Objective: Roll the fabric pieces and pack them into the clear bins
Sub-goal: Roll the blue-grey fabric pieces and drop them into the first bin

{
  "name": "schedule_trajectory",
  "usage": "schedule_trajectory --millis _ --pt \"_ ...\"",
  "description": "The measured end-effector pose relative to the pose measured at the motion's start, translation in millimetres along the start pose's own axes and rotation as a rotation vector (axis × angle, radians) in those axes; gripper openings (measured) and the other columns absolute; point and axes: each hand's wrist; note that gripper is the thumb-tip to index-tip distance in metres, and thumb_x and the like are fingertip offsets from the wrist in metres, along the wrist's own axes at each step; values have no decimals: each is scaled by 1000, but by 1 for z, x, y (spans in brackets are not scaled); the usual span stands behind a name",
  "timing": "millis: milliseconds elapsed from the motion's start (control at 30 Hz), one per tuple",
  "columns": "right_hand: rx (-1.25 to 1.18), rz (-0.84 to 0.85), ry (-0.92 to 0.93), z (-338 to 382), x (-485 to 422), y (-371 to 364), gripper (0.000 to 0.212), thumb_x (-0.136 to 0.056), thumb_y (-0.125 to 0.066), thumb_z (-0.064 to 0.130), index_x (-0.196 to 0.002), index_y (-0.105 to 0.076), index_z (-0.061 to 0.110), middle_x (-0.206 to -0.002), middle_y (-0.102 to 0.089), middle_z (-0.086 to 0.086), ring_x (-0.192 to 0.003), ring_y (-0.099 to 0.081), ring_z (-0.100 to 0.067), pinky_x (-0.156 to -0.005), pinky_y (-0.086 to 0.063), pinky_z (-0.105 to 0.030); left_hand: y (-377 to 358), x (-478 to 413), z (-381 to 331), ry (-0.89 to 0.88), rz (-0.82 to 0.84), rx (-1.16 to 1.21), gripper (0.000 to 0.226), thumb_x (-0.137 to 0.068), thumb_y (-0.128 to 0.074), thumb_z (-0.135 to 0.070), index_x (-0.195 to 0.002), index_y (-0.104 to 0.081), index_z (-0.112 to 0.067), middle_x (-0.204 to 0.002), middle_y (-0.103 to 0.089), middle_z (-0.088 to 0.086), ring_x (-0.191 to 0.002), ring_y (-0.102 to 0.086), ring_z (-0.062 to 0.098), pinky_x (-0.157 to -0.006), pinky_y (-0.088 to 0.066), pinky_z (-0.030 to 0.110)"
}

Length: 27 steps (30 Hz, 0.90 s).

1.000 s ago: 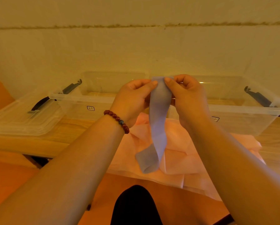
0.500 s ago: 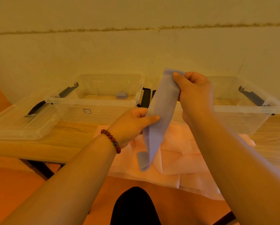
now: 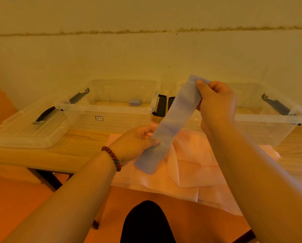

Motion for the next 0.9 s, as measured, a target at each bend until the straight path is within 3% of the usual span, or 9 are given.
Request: schedule_trajectory --millis 100,233,333,433,500,600,667,733,900 --pt "13 11 -12 -1 2 0 31 -87 -66 20 -59 -51 21 -62 -50 -2 -64 -50 -18 -63 -54 -46 -1 1 -3 39 21 2 22 -96 -53 -15 -96 -61 -35 -101 -68 -9 -99 -63 10 -89 -52 30" --pt "-1 91 -12 2 5 2 23 -89 -66 20 -68 -58 18 -68 -57 -5 -68 -58 -20 -66 -54 -41 -2 -7 -19 -54 -234 -59 12 -93 -60 -24 -94 -61 -36 -101 -67 -10 -90 -65 3 -77 -55 21" --pt "-56 193 -49 5 8 4 11 -90 -67 18 -81 -65 22 -74 -67 0 -76 -67 -20 -69 -56 -40 2 -14 -40 -208 -368 95 8 -89 -65 -24 -96 -66 -26 -91 -69 -8 -79 -67 -2 -68 -55 14" --pt "-116 305 -69 6 12 4 11 -91 -66 14 -82 -64 20 -71 -65 1 -71 -63 -17 -62 -51 -33 -3 -29 -63 -289 -292 224 22 -85 -70 -22 -105 -61 -27 -104 -67 -7 -97 -65 3 -85 -54 22" --pt "-114 367 -51 6 13 5 12 -91 -65 12 -82 -63 19 -78 -67 -3 -78 -66 -21 -66 -53 -37 -11 -39 -74 -316 -218 243 24 -85 -71 -21 -108 -63 -19 -114 -67 2 -108 -63 13 -93 -52 31" --pt "-45 385 48 5 11 6 15 -91 -65 12 -79 -64 22 -87 -68 -8 -89 -67 -26 -76 -55 -44 -20 -43 -79 -328 -244 269 11 -89 -65 -16 -96 -71 -10 -100 -71 12 -95 -67 23 -87 -53 39" --pt "1 367 95 4 9 7 17 -90 -65 11 -78 -63 22 -80 -66 -2 -77 -63 -13 -65 -51 -30 -21 -44 -77 -284 -296 311 15 -90 -63 -12 -76 -69 -13 -83 -67 14 -80 -62 25 -78 -50 40" --pt "-30 375 78 5 8 8 19 -90 -63 6 -78 -62 20 -69 -58 3 -61 -53 -4 -57 -42 -20 -20 -43 -75 -265 -272 347 19 -91 -61 -10 -73 -67 -13 -77 -65 12 -76 -60 24 -73 -50 37" --pt "-154 406 -38 2 9 6 21 -92 -58 -1 -84 -64 17 -49 -50 12 -43 -42 -3 -46 -35 -19 -13 -37 -68 -266 -176 309 20 -91 -57 -1 -79 -62 -15 -65 -65 -2 -62 -62 11 -60 -51 25"
Point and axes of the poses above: each hand's wrist, its own x-axis away from the middle knuckle, its own y-axis out of the back of the hand, z = x × y
